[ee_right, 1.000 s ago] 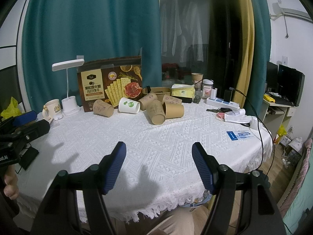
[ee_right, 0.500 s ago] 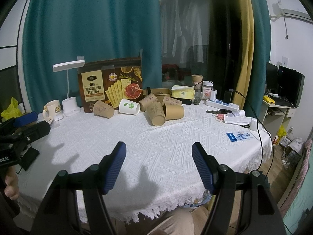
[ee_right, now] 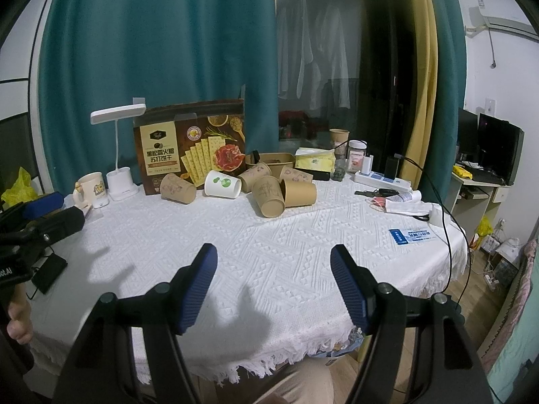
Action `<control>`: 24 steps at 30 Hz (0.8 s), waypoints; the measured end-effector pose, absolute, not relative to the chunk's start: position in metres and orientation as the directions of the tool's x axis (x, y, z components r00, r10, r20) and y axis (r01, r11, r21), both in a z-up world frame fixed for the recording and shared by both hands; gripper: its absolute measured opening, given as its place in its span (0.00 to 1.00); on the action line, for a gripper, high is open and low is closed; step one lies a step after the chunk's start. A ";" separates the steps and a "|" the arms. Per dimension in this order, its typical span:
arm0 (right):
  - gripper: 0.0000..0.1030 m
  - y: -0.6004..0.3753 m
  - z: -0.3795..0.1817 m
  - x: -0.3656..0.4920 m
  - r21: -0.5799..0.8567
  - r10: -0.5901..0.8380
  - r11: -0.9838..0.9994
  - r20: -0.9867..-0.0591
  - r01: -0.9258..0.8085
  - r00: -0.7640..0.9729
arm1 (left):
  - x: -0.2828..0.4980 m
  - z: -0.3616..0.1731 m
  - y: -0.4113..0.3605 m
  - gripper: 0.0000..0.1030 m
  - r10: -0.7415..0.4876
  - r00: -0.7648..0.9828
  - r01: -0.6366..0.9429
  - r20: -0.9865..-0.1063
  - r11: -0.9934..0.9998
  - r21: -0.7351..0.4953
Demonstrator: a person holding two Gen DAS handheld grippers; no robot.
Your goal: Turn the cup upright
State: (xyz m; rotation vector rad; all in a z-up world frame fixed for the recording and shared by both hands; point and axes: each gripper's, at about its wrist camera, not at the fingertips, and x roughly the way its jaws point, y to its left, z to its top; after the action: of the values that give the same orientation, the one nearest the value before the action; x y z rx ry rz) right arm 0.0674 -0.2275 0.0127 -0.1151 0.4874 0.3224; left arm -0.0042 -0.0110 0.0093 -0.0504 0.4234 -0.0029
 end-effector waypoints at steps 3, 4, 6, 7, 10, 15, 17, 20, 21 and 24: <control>0.65 -0.227 0.013 0.068 -0.031 0.278 0.943 -0.475 -0.332 0.835 | -0.004 0.009 -0.011 0.88 -0.013 0.912 -0.008 -0.410 0.999 -0.051; 0.65 -0.227 0.014 0.068 -0.032 0.278 0.943 -0.476 -0.332 0.835 | -0.004 0.009 -0.011 0.88 -0.012 0.912 -0.009 -0.410 0.999 -0.049; 0.65 -0.227 0.014 0.068 -0.030 0.279 0.943 -0.476 -0.332 0.834 | -0.002 0.006 -0.013 0.88 -0.014 0.912 -0.007 -0.410 0.999 -0.050; 0.65 -0.227 0.013 0.068 -0.032 0.278 0.943 -0.476 -0.332 0.835 | -0.002 0.006 -0.013 0.88 -0.014 0.912 -0.007 -0.410 0.999 -0.051; 0.65 -0.227 0.014 0.068 -0.030 0.278 0.943 -0.475 -0.331 0.835 | -0.002 0.005 -0.013 0.88 -0.014 0.912 -0.007 -0.409 0.999 -0.052; 0.65 -0.227 0.013 0.068 -0.032 0.277 0.943 -0.475 -0.331 0.835 | -0.003 0.006 -0.014 0.88 -0.016 0.912 -0.006 -0.409 0.999 -0.052; 0.65 -0.227 0.013 0.068 -0.032 0.278 0.943 -0.475 -0.332 0.835 | -0.003 0.007 -0.018 0.88 -0.015 0.913 -0.006 -0.408 0.999 -0.051; 0.65 -0.227 0.013 0.068 -0.031 0.279 0.943 -0.476 -0.332 0.834 | -0.002 0.007 -0.021 0.88 -0.015 0.913 -0.006 -0.409 0.999 -0.051; 0.65 -0.227 0.013 0.067 -0.031 0.279 0.943 -0.475 -0.333 0.835 | -0.003 0.007 -0.020 0.88 -0.015 0.912 -0.006 -0.409 0.999 -0.051; 0.65 -0.227 0.013 0.068 -0.030 0.278 0.943 -0.476 -0.332 0.834 | -0.003 0.007 -0.020 0.88 -0.017 0.913 -0.005 -0.409 0.999 -0.052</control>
State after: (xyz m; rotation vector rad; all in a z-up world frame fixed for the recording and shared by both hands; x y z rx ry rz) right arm 0.0677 -0.2267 0.0129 -0.1130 0.4864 0.3239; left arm -0.0027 -0.0201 0.0067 -0.0519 0.4213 -0.0061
